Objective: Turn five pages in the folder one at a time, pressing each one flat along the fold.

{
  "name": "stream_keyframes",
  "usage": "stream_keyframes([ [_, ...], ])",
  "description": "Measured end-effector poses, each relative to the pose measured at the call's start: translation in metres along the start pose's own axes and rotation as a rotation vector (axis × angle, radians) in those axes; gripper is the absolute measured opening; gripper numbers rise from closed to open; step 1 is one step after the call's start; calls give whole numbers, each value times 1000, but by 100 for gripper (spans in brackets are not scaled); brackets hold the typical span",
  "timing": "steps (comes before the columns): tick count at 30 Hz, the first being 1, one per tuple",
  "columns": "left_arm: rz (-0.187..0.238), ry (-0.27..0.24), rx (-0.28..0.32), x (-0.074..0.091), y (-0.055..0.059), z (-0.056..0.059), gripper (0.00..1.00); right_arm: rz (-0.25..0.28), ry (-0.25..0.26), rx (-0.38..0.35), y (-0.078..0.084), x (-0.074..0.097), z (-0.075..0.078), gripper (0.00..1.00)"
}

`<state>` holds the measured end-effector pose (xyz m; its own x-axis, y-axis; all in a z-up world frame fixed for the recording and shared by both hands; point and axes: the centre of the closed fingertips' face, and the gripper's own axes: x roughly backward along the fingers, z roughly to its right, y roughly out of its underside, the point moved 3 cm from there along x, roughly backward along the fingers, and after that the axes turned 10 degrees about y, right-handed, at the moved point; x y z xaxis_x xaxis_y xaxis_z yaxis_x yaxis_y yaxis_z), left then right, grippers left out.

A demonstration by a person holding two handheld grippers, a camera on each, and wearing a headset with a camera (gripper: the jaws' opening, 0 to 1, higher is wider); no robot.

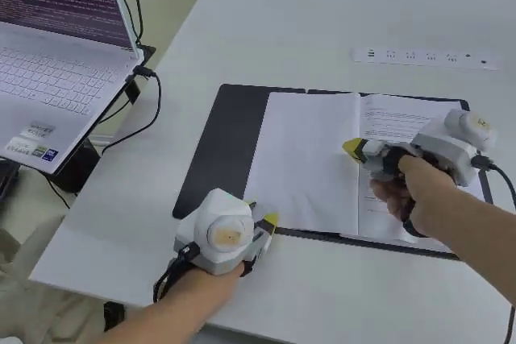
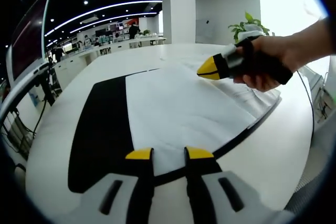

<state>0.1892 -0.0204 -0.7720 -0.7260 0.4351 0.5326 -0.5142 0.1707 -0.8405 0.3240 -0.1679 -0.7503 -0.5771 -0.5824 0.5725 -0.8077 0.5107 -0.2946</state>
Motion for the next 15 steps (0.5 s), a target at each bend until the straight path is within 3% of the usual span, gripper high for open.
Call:
stream_keyframes([
  [3, 1, -2, 2, 0, 0, 0, 21, -3, 10, -39, -10, -8, 8, 0],
  [5, 1, -2, 1, -1, 0, -1, 21, 11, 17, -113, -18, -14, 13, 0],
  [15, 2, -5, 3, -1, 1, -1, 21, 49, 4, -177, -37, -32, 14, 0],
])
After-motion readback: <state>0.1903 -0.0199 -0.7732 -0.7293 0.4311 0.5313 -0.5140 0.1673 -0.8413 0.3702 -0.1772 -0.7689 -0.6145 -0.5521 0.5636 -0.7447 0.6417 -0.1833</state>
